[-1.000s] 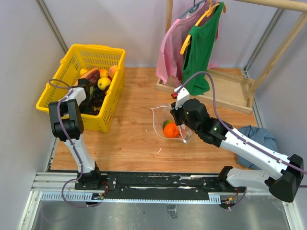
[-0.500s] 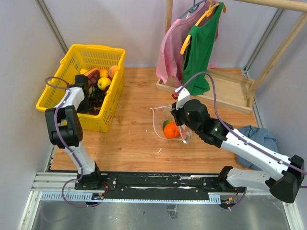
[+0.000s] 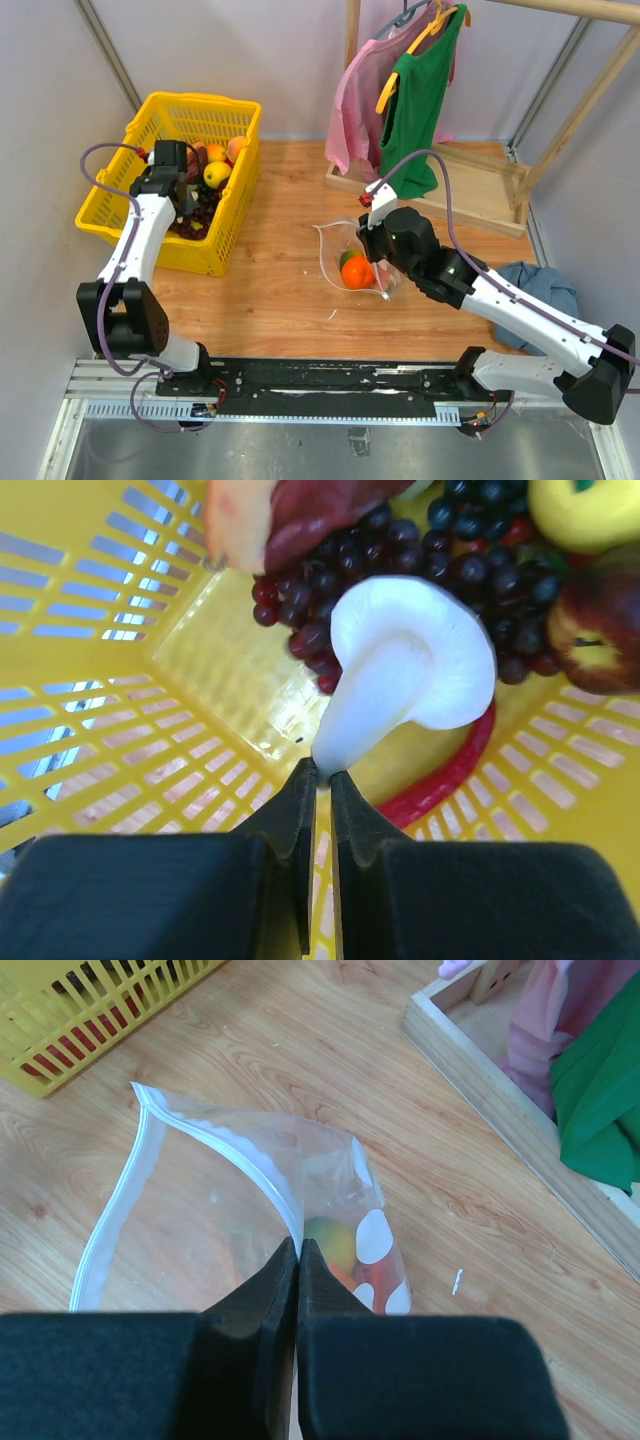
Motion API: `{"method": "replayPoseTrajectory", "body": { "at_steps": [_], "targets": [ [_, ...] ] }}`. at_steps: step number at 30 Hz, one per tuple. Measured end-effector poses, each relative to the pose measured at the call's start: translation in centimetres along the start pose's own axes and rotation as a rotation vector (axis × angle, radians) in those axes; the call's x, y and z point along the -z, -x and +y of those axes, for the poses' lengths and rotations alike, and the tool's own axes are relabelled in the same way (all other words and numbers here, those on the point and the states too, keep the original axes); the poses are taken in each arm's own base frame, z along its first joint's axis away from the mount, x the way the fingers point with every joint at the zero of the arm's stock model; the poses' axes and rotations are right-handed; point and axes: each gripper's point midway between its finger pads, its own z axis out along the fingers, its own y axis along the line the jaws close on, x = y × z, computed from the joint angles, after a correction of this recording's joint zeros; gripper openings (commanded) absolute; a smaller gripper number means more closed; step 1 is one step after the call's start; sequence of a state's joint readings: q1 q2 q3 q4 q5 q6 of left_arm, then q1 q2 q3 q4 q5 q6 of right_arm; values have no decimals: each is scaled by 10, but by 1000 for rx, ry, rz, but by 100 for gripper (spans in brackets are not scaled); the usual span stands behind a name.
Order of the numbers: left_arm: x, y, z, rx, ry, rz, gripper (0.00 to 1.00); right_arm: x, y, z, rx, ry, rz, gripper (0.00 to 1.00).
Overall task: Place the food in the zip-top bag and seal the zipper
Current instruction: Pick up the fake vegetable from the bin, then place the fake vegetable in the zipper food storage bag.
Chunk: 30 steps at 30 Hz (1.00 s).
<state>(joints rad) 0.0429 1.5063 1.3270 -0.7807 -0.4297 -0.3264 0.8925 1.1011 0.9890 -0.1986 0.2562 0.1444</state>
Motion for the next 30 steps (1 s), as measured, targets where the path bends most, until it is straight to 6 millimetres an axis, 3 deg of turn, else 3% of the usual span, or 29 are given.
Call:
{"method": "replayPoseTrajectory", "body": {
  "at_steps": [7, 15, 22, 26, 30],
  "targets": [
    [43, 24, -2, 82, -118, -115, 0, 1, 1, 0, -1, 0, -4, 1],
    [79, 29, -22, 128, -316, -164, 1, 1, 2, -1, 0, -2, -6, 1],
    [147, 38, -50, 131, -591, -260, 0, 3, 3, -2, 2, -4, -11, 1],
    [188, 29, -72, 116, -758, -286, 0, 4, 4, -2, -1, -4, -21, 1],
    [219, 2, -101, 83, -921, -246, 0, 5, 7, -2, -5, -4, -32, 1]
  ]
}}
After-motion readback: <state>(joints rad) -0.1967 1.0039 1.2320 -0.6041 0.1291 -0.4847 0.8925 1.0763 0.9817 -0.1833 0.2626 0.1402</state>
